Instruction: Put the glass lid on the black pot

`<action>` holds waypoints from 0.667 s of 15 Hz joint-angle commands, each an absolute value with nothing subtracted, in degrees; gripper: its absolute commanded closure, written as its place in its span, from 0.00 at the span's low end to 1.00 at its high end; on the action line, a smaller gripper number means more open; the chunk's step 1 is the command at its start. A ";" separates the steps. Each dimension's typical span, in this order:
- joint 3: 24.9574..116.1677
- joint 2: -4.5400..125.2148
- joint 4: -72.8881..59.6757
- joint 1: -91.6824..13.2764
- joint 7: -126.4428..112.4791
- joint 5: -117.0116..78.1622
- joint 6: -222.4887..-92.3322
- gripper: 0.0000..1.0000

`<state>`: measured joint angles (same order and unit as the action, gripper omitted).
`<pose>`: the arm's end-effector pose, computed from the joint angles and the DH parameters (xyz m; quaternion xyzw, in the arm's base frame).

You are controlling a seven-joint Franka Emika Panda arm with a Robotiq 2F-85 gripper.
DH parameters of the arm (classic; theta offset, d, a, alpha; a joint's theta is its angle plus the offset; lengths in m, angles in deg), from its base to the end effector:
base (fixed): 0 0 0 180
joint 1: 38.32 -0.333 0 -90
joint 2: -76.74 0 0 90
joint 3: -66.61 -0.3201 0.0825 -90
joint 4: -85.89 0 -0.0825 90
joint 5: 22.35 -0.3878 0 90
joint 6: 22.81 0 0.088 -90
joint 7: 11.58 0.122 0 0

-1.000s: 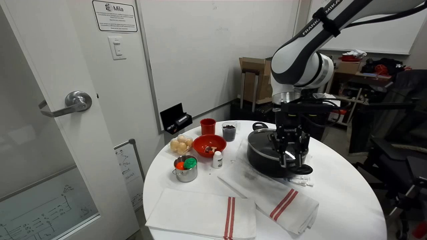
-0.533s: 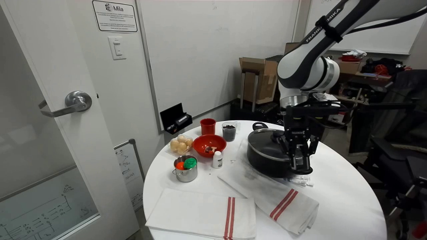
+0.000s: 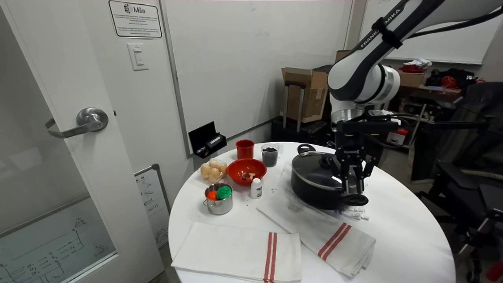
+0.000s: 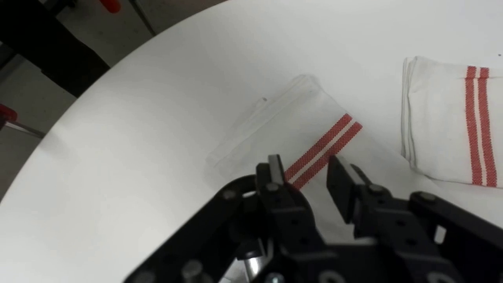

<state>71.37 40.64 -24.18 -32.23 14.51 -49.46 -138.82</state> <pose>0.5567 -0.0752 0.1211 -0.8472 0.4438 0.2674 0.1174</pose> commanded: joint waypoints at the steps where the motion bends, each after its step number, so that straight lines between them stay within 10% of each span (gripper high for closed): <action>1: 71.75 39.31 -21.15 -32.50 16.04 -48.95 -135.95 0.62; 10: 71.75 33.96 -13.78 -32.34 16.14 -48.04 -130.98 0.63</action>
<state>71.38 36.88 -18.03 -32.25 14.70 -48.94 -134.16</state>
